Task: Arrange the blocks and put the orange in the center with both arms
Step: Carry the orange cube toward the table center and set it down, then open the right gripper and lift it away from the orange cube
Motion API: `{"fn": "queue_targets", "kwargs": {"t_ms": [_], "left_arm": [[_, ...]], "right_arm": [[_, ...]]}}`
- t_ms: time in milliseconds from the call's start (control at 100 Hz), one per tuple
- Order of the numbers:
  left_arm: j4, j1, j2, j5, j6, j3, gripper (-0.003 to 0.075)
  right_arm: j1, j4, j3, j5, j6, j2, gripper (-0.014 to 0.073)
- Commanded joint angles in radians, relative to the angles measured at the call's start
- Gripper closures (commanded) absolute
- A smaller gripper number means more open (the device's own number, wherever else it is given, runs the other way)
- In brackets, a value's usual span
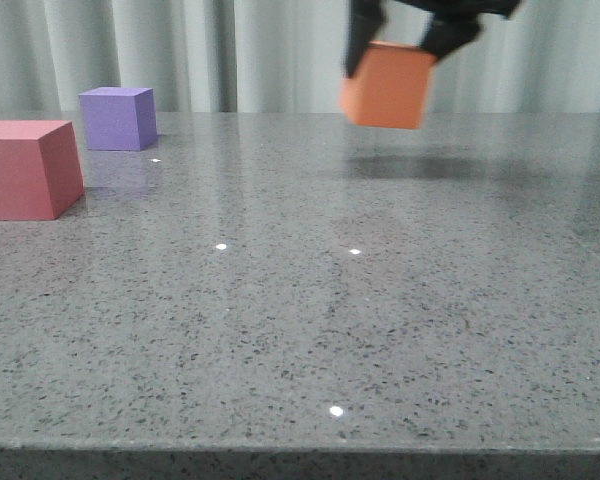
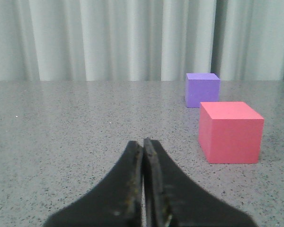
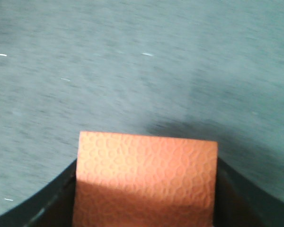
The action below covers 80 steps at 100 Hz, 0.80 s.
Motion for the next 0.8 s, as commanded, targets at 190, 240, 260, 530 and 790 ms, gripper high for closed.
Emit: {"fn": "queue_targets", "kwargs": {"t_ms": [190, 240, 260, 530, 790], "left_arm": [[-0.001, 0.000, -0.036, -0.078, -0.003, 0.042, 0.0741], [-0.001, 0.000, -0.036, -0.078, -0.003, 0.042, 0.0741], [-0.001, 0.000, -0.036, -0.078, -0.003, 0.042, 0.0741], [-0.001, 0.000, -0.036, -0.078, -0.003, 0.042, 0.0741], [-0.001, 0.000, -0.036, -0.078, -0.003, 0.042, 0.0741]], "right_arm": [[0.128, -0.135, -0.289, 0.067, 0.195, 0.134, 0.0238], [0.140, -0.163, -0.327, 0.092, 0.216, 0.161, 0.0238], [0.145, -0.172, -0.342, 0.101, 0.219, 0.172, 0.0238], [0.170, -0.171, -0.391, 0.113, 0.220, 0.226, 0.0194], [0.179, -0.167, -0.391, 0.117, 0.220, 0.231, -0.0071]]}}
